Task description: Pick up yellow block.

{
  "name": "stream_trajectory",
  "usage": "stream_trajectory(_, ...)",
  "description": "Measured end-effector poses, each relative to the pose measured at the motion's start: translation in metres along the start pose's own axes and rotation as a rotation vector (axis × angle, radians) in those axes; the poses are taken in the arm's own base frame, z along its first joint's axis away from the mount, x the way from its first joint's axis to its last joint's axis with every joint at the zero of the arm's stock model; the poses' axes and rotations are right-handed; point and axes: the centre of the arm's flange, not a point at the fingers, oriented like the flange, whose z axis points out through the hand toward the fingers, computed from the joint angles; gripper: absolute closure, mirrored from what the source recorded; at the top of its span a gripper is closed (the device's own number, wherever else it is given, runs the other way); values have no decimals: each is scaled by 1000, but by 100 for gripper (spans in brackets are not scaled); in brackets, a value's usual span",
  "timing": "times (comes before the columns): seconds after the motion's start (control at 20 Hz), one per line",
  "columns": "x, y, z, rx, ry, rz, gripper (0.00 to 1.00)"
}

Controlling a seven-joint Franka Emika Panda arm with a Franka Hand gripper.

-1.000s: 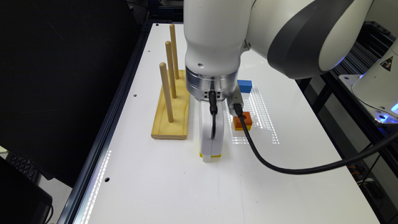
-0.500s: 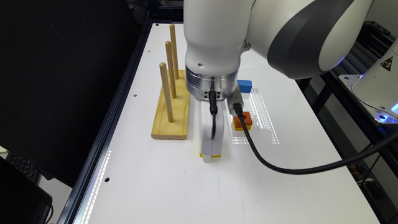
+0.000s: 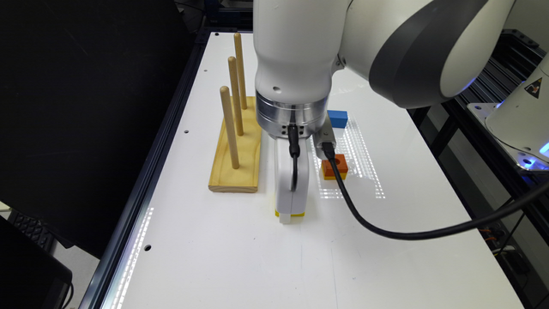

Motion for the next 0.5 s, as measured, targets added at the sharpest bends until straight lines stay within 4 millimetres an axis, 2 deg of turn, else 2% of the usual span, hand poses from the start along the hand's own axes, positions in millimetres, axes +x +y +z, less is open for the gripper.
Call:
stream_trajectory(0.3, -2, -3, -24, 0, 13, 0, 100)
stream_trajectory(0.5, -2, -3, -29, -2, 14, 0, 100)
